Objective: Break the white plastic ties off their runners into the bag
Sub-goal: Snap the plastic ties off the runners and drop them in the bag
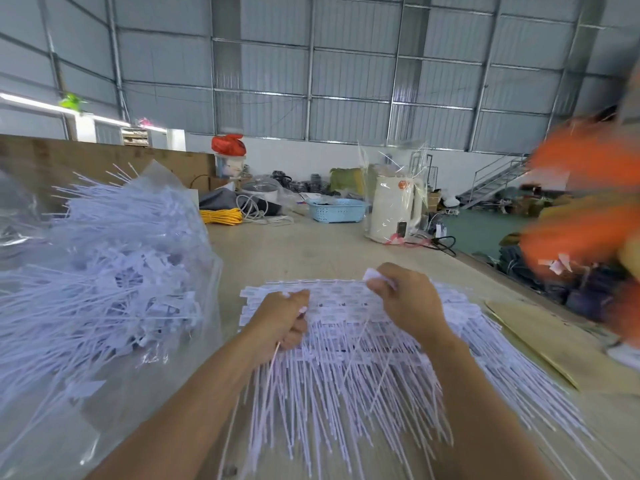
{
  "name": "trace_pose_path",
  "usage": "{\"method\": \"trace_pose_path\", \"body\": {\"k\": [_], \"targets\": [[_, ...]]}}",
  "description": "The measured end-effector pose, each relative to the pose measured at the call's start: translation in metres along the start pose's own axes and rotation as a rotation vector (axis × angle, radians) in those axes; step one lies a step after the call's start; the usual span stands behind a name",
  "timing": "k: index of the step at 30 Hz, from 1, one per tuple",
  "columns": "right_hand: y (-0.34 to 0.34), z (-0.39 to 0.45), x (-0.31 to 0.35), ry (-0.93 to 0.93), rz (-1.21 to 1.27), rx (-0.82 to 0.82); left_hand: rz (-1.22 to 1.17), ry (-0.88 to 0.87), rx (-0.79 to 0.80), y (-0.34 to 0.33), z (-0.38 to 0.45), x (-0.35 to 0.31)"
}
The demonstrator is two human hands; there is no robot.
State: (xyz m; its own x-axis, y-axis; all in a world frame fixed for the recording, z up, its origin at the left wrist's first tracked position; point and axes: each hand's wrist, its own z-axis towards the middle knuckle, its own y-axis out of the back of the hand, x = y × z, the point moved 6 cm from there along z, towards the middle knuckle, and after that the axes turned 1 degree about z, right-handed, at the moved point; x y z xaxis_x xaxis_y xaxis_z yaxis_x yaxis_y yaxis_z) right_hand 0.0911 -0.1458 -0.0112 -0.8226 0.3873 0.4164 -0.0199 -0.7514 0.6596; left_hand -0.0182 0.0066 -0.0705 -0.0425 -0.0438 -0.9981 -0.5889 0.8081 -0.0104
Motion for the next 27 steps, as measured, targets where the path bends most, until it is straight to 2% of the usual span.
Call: {"method": "trace_pose_path", "body": {"k": [3,6,9,13,17,22,27], "targets": [[0.008,0.002,0.011,-0.009,0.463,-0.007,-0.170,-0.046,0.018,0.002,0.002,-0.002],[-0.005,-0.002,0.039,0.048,0.678,0.145,-0.211,-0.093,0.039,-0.006,0.001,-0.004],[-0.021,-0.005,0.046,0.048,0.595,0.258,-0.240,-0.100,0.120,-0.019,-0.001,-0.009],[-0.029,-0.005,0.047,0.059,0.462,0.241,-0.131,-0.194,0.227,-0.034,-0.010,-0.014],[-0.031,-0.006,0.046,0.076,0.417,0.266,-0.121,-0.181,0.143,-0.033,-0.011,-0.007],[-0.029,-0.005,0.035,0.005,0.397,0.323,-0.096,-0.275,-0.056,-0.009,-0.007,-0.018],[-0.036,-0.012,0.040,0.040,0.404,0.440,-0.067,-0.231,0.012,-0.015,-0.010,-0.013]]}}
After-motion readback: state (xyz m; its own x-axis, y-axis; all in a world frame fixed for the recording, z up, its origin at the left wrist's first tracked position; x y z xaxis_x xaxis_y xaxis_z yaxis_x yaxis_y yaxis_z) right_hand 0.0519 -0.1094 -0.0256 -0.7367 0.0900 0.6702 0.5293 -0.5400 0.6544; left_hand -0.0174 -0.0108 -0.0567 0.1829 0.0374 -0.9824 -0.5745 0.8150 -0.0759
